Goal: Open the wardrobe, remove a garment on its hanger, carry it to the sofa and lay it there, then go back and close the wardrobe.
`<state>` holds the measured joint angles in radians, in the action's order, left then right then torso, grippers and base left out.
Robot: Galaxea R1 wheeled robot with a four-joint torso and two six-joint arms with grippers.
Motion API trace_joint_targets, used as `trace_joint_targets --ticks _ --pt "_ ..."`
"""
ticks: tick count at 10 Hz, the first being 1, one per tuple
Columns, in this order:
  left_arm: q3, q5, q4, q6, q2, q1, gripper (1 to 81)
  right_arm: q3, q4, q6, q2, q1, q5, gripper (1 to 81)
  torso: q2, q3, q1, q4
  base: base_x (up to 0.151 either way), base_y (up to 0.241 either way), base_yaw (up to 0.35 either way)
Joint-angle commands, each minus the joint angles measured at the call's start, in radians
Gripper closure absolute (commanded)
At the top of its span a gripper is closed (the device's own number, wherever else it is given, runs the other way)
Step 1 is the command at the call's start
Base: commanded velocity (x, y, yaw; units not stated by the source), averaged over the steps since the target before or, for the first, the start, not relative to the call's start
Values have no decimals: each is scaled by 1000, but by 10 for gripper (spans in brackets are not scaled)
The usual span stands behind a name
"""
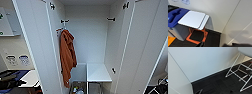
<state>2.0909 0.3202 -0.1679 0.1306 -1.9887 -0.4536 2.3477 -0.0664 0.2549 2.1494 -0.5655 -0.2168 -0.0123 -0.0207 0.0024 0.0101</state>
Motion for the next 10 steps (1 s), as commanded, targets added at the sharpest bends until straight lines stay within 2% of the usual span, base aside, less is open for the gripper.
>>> trace_joint_targets --ticks 1,3,5,7,10 --pt "129 229 -93 6 -182 226 10 -97 -174 6 11 204 -159 10 0 0 0 0 0 0 0" --pt "146 246 -166 6 -295 236 10 -205 -259 6 48 201 -161 10 0 -1 0 0 0 0 0" --pt "134 279 -225 4 -389 247 10 -333 -313 6 80 169 -150 10 1 -1 0 0 0 0 0" --pt "97 286 -237 3 -494 226 10 -451 -316 1 126 117 -127 10 2 -2 2 0 0 0 0" --pt "35 275 -237 4 -613 161 10 -559 -316 -9 233 9 -53 10 2 -2 2 0 0 0 0"
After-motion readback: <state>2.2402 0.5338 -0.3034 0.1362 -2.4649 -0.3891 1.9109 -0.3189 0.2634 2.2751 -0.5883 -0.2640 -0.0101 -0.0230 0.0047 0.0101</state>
